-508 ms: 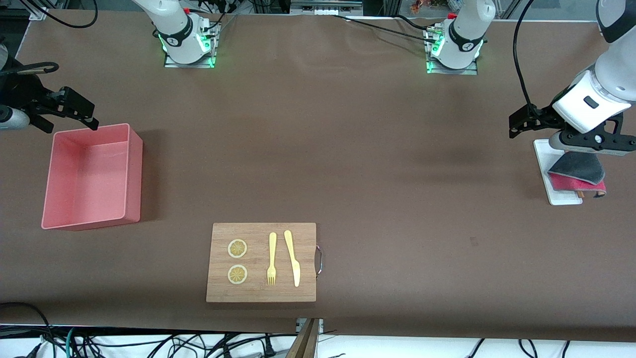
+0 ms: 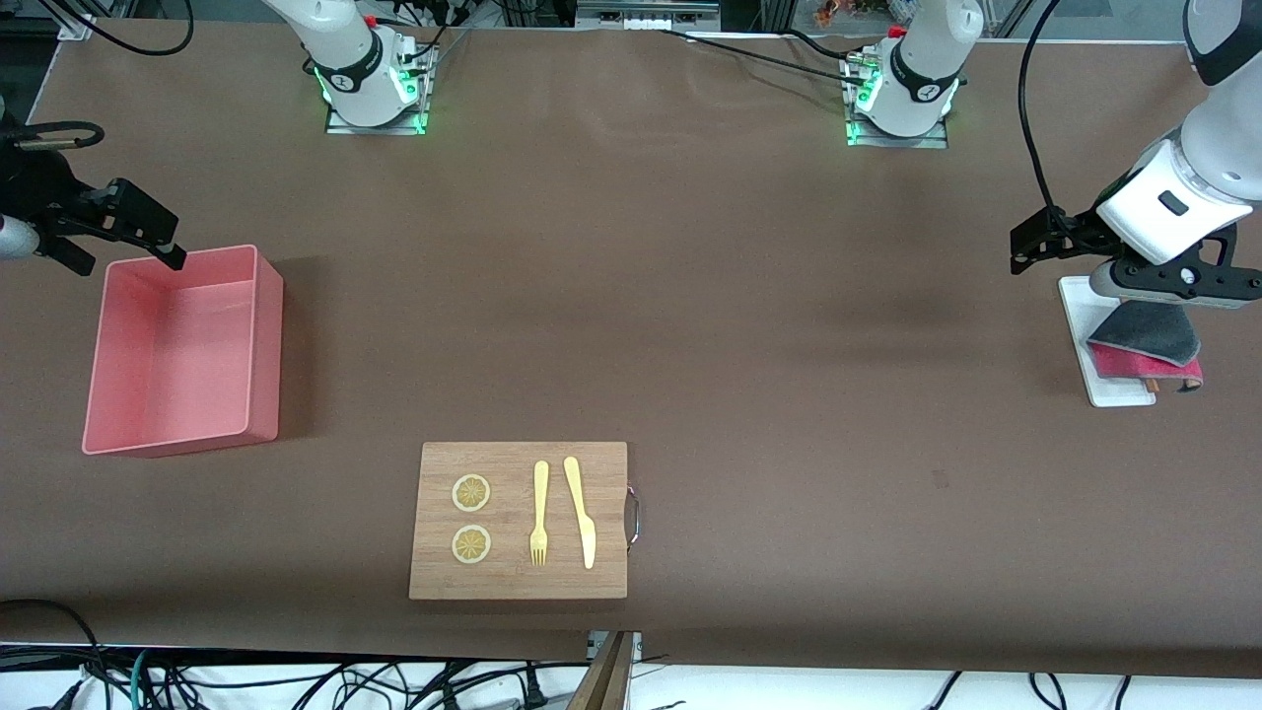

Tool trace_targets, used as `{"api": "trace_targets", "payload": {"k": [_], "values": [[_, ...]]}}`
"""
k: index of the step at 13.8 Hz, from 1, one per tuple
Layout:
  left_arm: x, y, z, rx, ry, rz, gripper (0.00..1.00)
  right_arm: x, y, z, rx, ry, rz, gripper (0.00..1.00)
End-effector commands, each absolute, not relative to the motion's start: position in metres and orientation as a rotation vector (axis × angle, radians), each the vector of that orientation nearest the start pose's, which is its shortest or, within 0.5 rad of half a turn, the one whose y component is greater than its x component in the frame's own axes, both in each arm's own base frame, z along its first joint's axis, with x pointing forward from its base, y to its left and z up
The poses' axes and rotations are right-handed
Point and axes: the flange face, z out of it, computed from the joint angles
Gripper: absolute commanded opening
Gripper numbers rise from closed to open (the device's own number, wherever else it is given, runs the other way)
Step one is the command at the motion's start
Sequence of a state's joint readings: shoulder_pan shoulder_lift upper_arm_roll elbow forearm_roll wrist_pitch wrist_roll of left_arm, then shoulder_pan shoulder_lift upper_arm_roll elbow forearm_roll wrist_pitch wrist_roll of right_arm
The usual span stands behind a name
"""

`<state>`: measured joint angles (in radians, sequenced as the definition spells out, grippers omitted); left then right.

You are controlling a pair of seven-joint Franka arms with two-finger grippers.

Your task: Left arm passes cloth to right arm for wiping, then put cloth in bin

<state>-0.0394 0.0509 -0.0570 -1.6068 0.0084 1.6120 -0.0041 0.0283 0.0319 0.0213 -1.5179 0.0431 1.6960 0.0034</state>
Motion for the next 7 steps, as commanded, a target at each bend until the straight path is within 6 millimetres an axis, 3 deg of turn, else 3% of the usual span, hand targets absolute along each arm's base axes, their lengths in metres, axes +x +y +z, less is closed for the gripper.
{"api": "trace_targets", "payload": {"k": [1,3,7], "values": [[0.568,-0.053,0.582,-3.104,0.166,0.067,1.0,0.578,0.017,0.649,-3.085,-0.023,-0.246,1.0],[0.568,-0.054,0.579,-3.103,0.166,0.076,1.0,0.579,0.004,0.646,-3.086,0.011,-0.239,1.0],[0.567,-0.054,0.573,-3.102,0.163,0.133,1.0,0.584,0.003,0.64,-3.089,0.014,-0.235,1.0]]}}
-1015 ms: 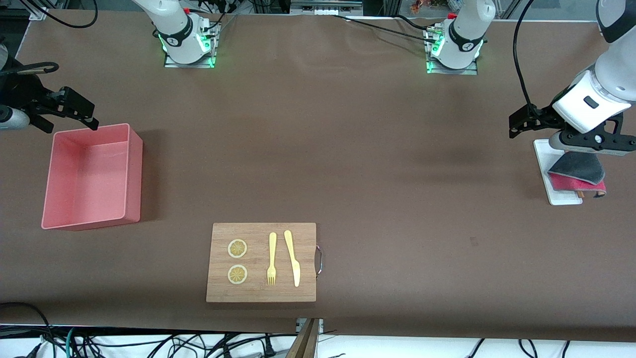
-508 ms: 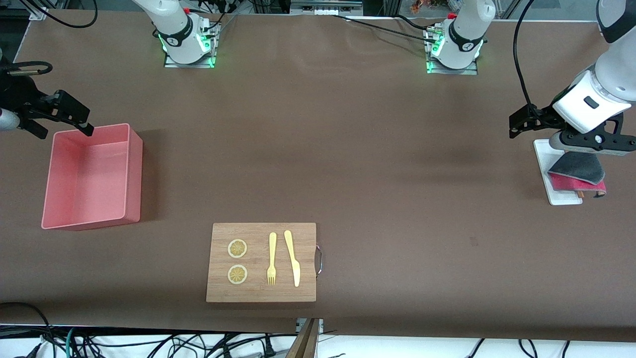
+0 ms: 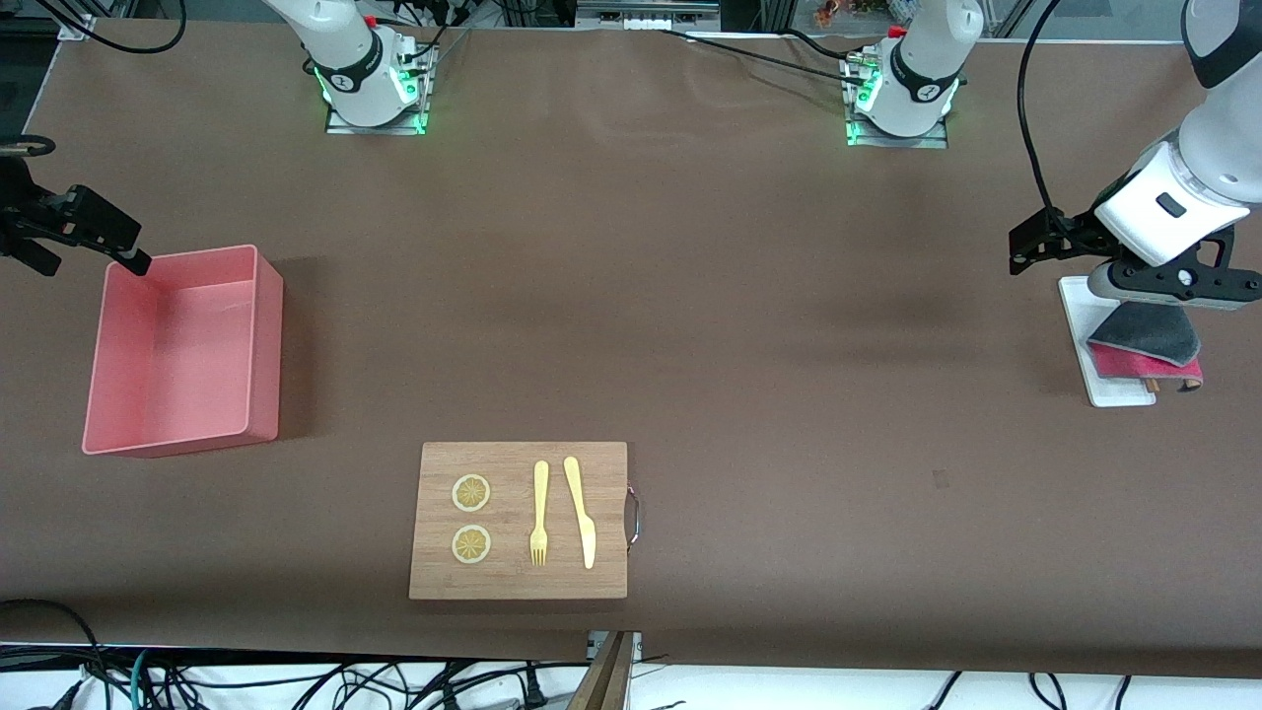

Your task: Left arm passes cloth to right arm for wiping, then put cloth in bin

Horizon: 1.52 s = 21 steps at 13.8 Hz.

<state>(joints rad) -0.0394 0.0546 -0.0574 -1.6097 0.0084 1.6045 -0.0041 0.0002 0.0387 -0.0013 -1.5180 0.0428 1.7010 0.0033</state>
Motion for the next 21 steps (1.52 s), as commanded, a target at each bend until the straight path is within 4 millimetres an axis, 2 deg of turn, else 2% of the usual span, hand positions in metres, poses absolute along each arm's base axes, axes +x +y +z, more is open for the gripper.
{"api": "trace_targets", "payload": {"k": [1,5,6,8,10,11,13,14,16,17,19,21], "values": [[0.569,-0.053,0.565,-3.1,0.16,0.166,1.0,0.584,0.001,0.64,-3.089,0.023,-0.235,1.0],[0.574,-0.04,0.553,-3.097,0.142,0.205,1.0,0.596,0.002,0.634,-3.073,0.035,-0.297,1.0],[0.575,-0.028,0.553,-3.087,0.117,0.205,1.0,0.602,0.004,0.631,-3.069,0.018,-0.326,1.0],[0.576,0.004,0.552,-3.067,0.097,0.212,1.0,0.601,0.014,0.635,-3.063,-0.007,-0.348,1.0],[0.577,0.046,0.548,-3.072,0.218,0.23,1.0,0.596,0.024,0.64,-3.06,-0.041,-0.333,1.0],[0.582,0.071,0.542,-3.077,0.283,0.244,1.0,0.59,0.032,0.644,-3.061,-0.064,-0.309,1.0],[0.588,0.124,0.528,-3.095,0.367,0.272,1.0,0.583,0.033,0.641,-3.068,-0.072,-0.229,1.0],[0.592,0.153,0.514,-3.114,0.391,0.294,1.0,0.578,0.034,0.642,-3.072,-0.074,-0.192,1.0],[0.601,0.197,0.485,-3.141,0.412,0.331,1.0,0.573,0.034,0.639,-3.076,-0.078,-0.133,1.0],[0.609,0.215,0.472,-3.15,0.422,0.335,1.0,0.573,0.033,0.639,-3.077,-0.072,-0.132,1.0],[0.623,0.237,0.438,-3.158,0.464,0.379,1.0,0.576,0.029,0.636,-3.076,-0.05,-0.135,1.0],[0.622,0.276,0.412,-3.178,0.495,0.364,1.0,0.583,0.025,0.62,-3.079,-0.041,-0.086,1.0]]}}
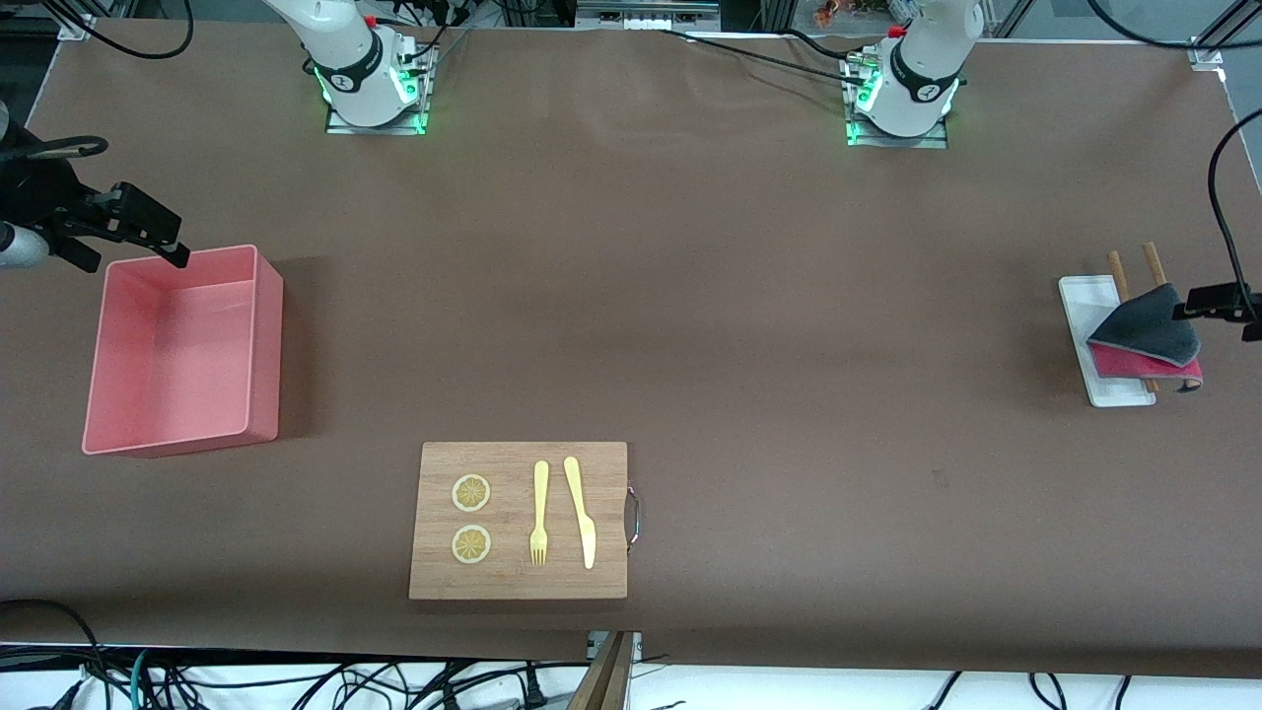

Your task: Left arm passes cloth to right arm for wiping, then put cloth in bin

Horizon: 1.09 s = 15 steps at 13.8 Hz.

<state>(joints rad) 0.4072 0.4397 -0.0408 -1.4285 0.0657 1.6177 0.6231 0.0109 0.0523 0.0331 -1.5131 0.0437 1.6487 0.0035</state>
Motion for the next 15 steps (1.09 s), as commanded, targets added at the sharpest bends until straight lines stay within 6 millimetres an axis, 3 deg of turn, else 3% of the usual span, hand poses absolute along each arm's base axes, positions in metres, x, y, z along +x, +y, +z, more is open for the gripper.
{"api": "trace_targets", "payload": {"k": [1,5,8,10,13,15], "values": [[0.623,0.284,0.402,-3.176,0.552,0.346,1.0,0.583,0.027,0.621,-3.078,-0.051,-0.093,1.0],[0.614,0.315,0.374,-3.272,0.529,0.306,1.0,0.581,0.031,0.622,-3.079,-0.061,-0.088,1.0],[0.616,0.322,0.363,-3.252,0.681,0.275,0.99,0.582,0.032,0.622,-3.079,-0.046,-0.094,1.0],[0.608,0.338,0.347,-3.256,0.748,0.291,0.94,0.582,0.031,0.622,-3.079,-0.062,-0.097,1.0],[0.606,0.343,0.334,-3.254,0.818,0.312,0.76,0.584,0.03,0.62,-3.091,-0.052,-0.095,1.0],[0.604,0.343,0.33,-3.257,0.819,0.322,0.74,0.583,0.03,0.622,-3.088,-0.049,-0.1,1.0]]}}
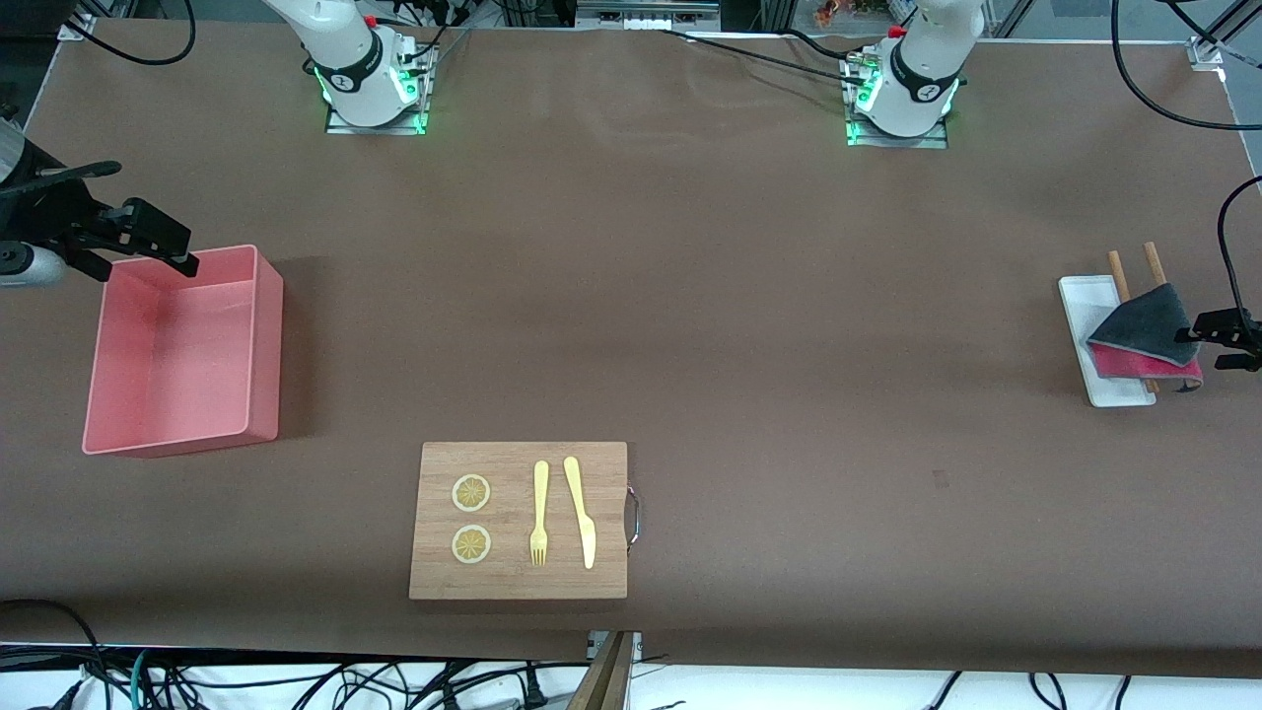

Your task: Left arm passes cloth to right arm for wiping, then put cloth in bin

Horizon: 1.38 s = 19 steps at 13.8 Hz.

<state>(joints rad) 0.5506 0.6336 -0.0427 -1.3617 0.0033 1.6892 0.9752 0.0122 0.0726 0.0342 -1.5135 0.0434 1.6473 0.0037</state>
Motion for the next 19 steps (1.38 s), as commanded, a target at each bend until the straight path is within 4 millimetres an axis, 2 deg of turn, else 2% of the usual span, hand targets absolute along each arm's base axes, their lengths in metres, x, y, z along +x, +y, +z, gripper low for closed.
{"api": "trace_targets", "payload": {"k": [1,5,9,16,19], "values": [[0.603,0.346,0.323,-3.263,0.813,0.335,0.74,0.583,0.028,0.623,-3.088,-0.059,-0.103,1.0],[0.6,0.351,0.31,-3.274,0.826,0.351,0.74,0.581,0.026,0.624,-3.092,-0.059,-0.094,1.0],[0.599,0.352,0.312,-3.271,0.825,0.361,0.6,0.582,0.024,0.62,-3.093,-0.035,-0.084,1.0],[0.594,0.357,0.309,-3.281,0.809,0.369,0.56,0.581,0.011,0.62,-3.108,-0.07,-0.067,1.0],[0.591,0.36,0.307,-3.287,0.8,0.376,0.46,0.574,0.007,0.621,-3.112,-0.095,-0.011,1.0]]}}
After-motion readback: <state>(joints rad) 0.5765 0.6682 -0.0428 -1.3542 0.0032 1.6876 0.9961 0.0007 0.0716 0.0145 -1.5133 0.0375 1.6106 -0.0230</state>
